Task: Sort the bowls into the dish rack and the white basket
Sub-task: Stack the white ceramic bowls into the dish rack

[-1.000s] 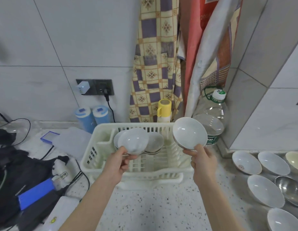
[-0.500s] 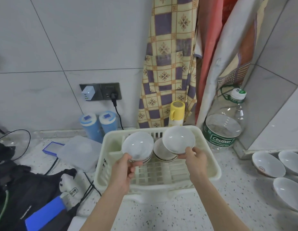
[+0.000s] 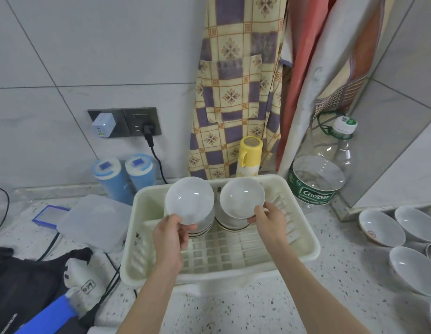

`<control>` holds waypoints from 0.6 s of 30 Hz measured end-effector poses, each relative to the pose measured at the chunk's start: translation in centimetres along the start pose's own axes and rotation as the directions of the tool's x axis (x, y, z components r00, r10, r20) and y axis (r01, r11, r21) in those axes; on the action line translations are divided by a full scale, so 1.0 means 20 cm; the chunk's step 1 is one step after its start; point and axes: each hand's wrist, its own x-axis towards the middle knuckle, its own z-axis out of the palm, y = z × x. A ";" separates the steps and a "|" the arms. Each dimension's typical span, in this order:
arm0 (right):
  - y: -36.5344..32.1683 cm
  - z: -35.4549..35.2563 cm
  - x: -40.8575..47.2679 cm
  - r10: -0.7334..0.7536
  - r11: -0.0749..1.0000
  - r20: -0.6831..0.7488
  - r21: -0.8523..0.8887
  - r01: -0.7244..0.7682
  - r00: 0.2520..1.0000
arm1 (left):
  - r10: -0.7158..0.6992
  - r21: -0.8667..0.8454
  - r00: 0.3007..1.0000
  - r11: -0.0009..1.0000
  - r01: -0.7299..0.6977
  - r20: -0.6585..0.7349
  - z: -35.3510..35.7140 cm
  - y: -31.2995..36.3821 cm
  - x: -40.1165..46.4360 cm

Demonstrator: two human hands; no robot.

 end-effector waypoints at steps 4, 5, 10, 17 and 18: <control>0.00 0.00 0.00 -0.018 1.000 -0.017 0.012 0.018 1.000 | -0.012 -0.005 1.000 1.000 0.012 0.005 0.00 0.00 0.01; 0.00 0.00 0.00 -0.022 1.000 -0.018 0.010 0.022 1.000 | -0.020 -0.008 1.000 1.000 0.020 0.008 0.01 -0.01 0.01; 0.01 0.00 0.01 -0.015 0.999 0.017 -0.028 0.015 1.000 | -0.049 -0.030 0.999 0.998 0.049 0.010 0.01 -0.01 0.01; 0.02 0.01 0.02 0.019 0.997 0.114 -0.073 -0.010 0.993 | -0.043 -0.026 0.999 0.999 0.043 0.014 0.00 -0.01 0.01; 0.02 0.01 0.02 0.031 0.997 0.121 -0.076 -0.022 0.992 | -0.044 -0.025 0.999 0.999 0.044 0.014 0.00 -0.01 0.01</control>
